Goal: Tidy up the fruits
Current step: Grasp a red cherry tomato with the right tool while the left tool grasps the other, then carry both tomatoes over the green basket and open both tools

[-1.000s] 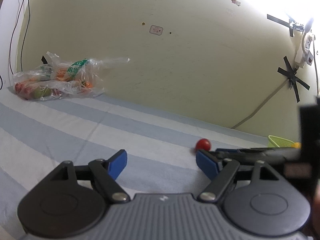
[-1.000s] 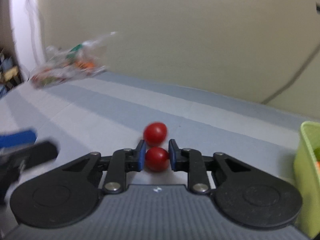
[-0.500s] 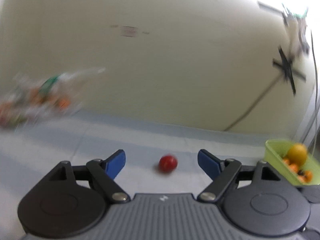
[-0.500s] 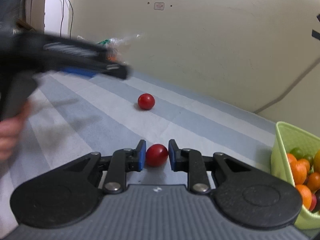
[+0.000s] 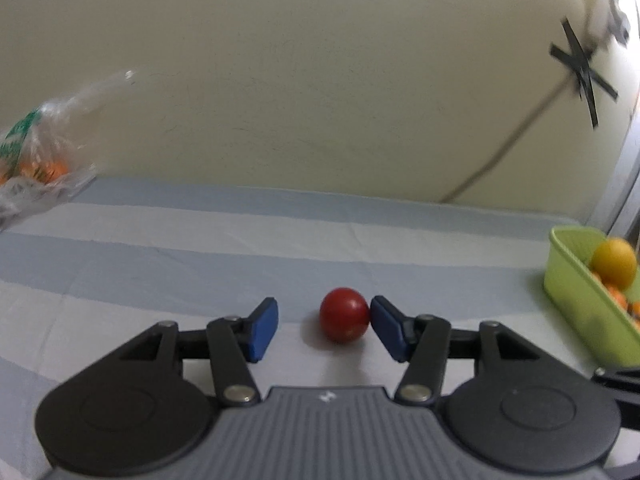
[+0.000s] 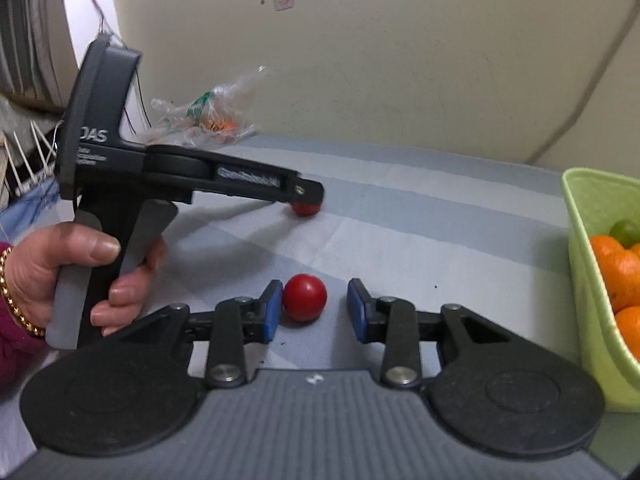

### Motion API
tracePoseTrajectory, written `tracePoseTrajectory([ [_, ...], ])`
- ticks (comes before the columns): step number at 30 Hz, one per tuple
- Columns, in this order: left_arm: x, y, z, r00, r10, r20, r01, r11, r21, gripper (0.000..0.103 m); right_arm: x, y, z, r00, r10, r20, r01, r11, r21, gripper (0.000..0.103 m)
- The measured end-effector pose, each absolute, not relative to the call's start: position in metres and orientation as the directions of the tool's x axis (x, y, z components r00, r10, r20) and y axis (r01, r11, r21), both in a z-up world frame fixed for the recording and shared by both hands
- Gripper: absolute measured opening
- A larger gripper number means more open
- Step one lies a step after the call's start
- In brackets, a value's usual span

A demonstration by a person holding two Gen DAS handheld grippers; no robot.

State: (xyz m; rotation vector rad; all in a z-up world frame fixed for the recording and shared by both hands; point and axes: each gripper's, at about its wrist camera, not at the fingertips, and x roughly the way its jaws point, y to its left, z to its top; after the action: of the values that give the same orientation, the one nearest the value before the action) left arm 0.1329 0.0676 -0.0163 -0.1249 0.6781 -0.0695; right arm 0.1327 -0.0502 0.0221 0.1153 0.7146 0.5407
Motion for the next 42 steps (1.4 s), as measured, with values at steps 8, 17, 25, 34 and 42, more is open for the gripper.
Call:
tracePoseTrajectory([
  [8, 0.126, 0.056, -0.011, 0.782, -0.099, -0.616, 0.023, 0.991, -0.130, 0.028, 0.118, -0.037, 0.028, 0.668, 0.463, -0.582, -0.436, 0.878, 0.198, 0.025],
  [17, 0.060, 0.036, 0.023, 0.803, -0.262, -0.535, 0.158, 0.960, -0.233, 0.028, 0.079, -0.081, 0.047, 0.769, 0.409, -0.492, -0.350, 0.913, 0.211, 0.025],
  [25, 0.067, -0.045, 0.054, 0.769, -0.420, -0.482, 0.348, 0.907, -0.236, 0.028, 0.060, -0.164, 0.060, 0.912, 0.167, -0.375, -0.098, 0.976, 0.196, 0.025],
  [34, 0.115, -0.118, 0.033, 0.708, -0.437, -0.555, 0.384, 0.898, -0.217, 0.029, 0.098, -0.213, 0.033, 0.909, 0.068, -0.411, 0.011, 0.982, 0.187, 0.027],
  [42, 0.135, -0.143, 0.023, 0.675, -0.449, -0.586, 0.371, 0.893, -0.256, 0.030, 0.090, -0.244, 0.035, 0.911, 0.088, -0.403, 0.063, 0.936, 0.347, 0.041],
])
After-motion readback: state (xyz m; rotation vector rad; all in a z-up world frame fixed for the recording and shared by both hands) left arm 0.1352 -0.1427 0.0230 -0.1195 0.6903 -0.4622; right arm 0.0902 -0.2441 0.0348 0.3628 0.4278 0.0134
